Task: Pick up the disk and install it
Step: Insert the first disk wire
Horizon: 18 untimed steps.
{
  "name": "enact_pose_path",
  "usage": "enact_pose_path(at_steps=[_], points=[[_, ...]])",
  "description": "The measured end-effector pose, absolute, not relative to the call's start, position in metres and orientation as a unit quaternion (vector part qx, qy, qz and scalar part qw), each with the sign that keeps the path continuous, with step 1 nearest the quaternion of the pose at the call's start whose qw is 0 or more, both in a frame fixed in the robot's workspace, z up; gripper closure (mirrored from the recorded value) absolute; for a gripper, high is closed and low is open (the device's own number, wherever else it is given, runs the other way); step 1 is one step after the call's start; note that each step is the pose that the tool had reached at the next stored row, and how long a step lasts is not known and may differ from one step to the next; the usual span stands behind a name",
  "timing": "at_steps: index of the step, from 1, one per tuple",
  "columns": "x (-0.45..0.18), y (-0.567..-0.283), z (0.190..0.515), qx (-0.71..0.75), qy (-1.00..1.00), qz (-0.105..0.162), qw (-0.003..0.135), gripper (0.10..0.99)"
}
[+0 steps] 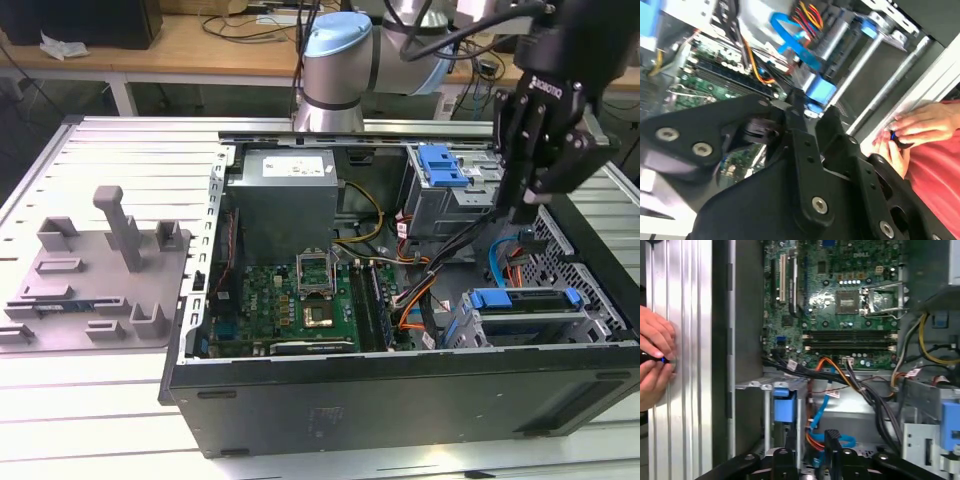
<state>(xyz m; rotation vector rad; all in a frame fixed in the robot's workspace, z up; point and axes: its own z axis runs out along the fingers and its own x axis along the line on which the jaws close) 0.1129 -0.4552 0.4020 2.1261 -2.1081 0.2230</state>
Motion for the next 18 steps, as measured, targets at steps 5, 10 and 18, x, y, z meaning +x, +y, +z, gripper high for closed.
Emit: enact_pose_path(at_steps=[5,10,18], points=[[0.137,-0.446,0.401,0.706,-0.7,0.074,0.07,0.733],[0.163,-0.445,0.396,0.706,-0.7,0.078,0.076,0.733],[0.166,-0.445,0.393,0.691,-0.708,0.106,0.101,0.733]])
